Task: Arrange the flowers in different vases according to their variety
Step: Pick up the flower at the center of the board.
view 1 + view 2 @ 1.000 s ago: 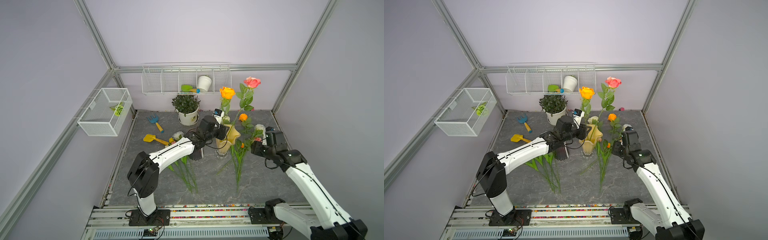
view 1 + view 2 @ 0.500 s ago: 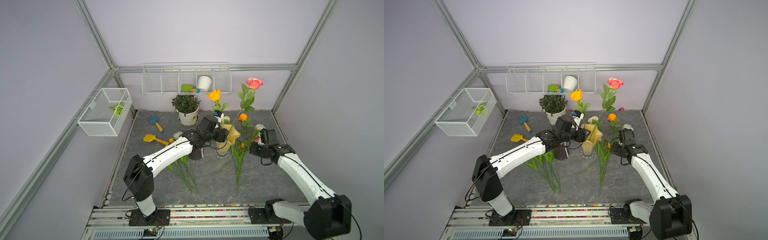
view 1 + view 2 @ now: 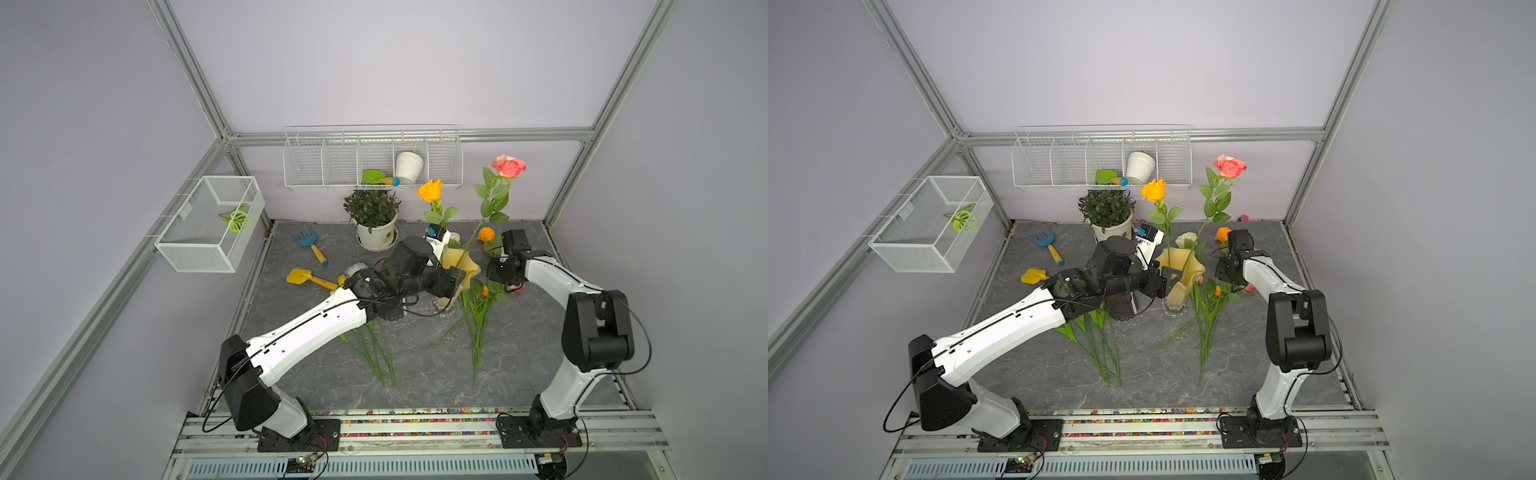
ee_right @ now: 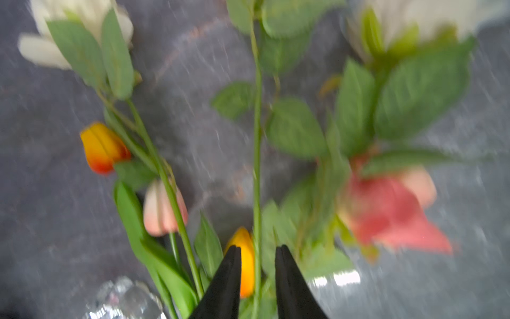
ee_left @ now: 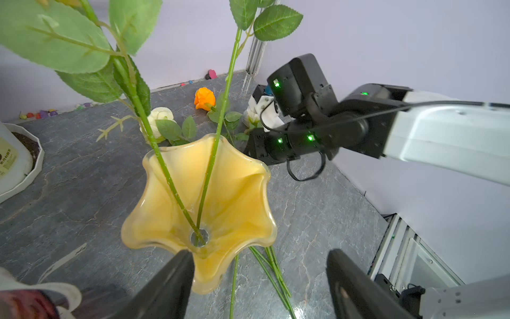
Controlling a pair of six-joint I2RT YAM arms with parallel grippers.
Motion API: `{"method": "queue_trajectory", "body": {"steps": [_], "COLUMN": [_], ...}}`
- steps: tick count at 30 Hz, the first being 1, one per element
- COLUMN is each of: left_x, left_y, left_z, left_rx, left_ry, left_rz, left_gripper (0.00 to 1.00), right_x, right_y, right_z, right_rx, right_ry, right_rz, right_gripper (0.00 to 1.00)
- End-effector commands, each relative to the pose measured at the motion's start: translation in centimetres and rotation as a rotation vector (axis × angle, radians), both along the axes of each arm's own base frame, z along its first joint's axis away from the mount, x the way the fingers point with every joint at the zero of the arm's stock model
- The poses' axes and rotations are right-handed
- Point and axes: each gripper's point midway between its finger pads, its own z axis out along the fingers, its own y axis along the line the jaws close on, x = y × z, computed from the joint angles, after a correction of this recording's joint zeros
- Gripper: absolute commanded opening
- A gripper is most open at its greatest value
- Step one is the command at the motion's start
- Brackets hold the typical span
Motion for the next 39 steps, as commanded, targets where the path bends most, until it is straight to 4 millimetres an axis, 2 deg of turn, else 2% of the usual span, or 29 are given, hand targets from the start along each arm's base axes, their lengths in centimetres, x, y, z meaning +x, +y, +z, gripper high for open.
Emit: {"method": "queue_trajectory", "body": {"steps": [1, 8, 13, 20, 28, 29, 31, 35, 37, 39], "left_x": [-0.3, -0.4, -0.7, -0.8, -1.0, -1.1, -1.2, -1.3, -1.4, -1.4], "left_y": [1.2, 2.1, 2.5, 3.6, 4.5, 4.6, 4.9, 5.6, 6.2, 7.0], "left_z": [0.4, 0.9, 0.9, 0.0, -0.6, -0.6, -0.5, -0.3, -0.1, 0.0], "left_rx": [0.000, 0.000, -0.003, 0.003, -0.001, -0.003, -0.006, -0.016, -0.021, -0.023], "left_ry": [-0.018, -0.031, -0.016, 0.006, 0.027, 0.029, 0.026, 0.022, 0.018, 0.015], "left_rz": [0.028, 0.052, 0.056, 0.096, 0.126, 0.129, 0.135, 0.151, 0.168, 0.195], "left_gripper": [0.80, 0.80, 0.80, 0.80, 0.80, 0.80, 0.80, 0.80, 0.80, 0.80], "right_x": [1.2, 3.1, 3.4, 4.0, 5.0, 5.1, 5.2, 5.1, 4.8, 4.4], "right_y": [0.3, -0.4, -1.3, -1.1, -1.0, -1.0, -1.0, -1.3, -1.6, -2.3], "right_z": [-0.9, -2.3, -3.0, -4.8, -4.2, -4.1, -3.6, -1.3, 0.7, 3.7], "right_rx": [0.003, -0.040, -0.095, -0.080, -0.077, -0.072, -0.068, -0.065, -0.069, -0.076], "right_ry": [0.028, 0.055, 0.077, 0.111, 0.099, 0.096, 0.086, 0.042, 0.000, -0.064], "right_rz": [0.023, 0.007, -0.009, -0.007, -0.005, -0.005, -0.010, -0.024, -0.035, -0.056], "right_gripper": [0.28, 0.28, 0.30, 0.30, 0.17, 0.14, 0.01, 0.00, 0.00, 0.00]}}
